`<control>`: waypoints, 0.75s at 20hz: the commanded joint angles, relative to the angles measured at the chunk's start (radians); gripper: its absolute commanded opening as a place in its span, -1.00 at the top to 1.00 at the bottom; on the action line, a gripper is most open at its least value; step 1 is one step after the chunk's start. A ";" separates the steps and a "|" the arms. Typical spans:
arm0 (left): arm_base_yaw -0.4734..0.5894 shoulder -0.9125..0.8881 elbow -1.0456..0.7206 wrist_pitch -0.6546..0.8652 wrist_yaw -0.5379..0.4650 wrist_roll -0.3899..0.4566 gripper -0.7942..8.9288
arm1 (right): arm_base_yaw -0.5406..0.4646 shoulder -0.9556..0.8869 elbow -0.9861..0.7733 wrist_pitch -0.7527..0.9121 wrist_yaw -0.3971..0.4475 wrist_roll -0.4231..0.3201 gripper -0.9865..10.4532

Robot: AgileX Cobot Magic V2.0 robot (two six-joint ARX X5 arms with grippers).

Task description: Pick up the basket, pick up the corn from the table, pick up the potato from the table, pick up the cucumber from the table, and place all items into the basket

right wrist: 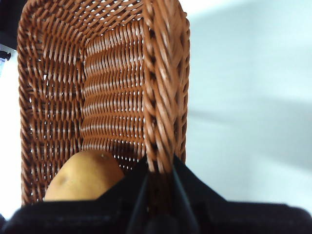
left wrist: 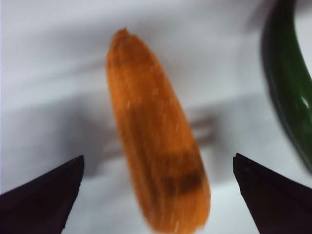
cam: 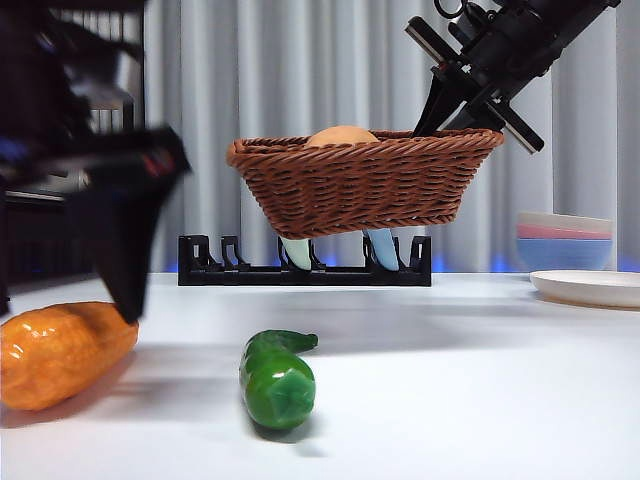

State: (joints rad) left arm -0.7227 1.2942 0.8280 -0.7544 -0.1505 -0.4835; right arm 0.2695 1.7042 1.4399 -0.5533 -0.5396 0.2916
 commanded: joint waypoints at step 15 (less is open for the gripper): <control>-0.066 -0.187 0.004 0.005 0.104 0.040 0.85 | 0.000 -0.003 0.009 -0.029 -0.012 -0.038 0.85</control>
State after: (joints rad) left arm -0.7788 1.1526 0.8291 -0.7494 -0.0559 -0.4091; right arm 0.2691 1.7042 1.4399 -0.5926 -0.5392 0.2619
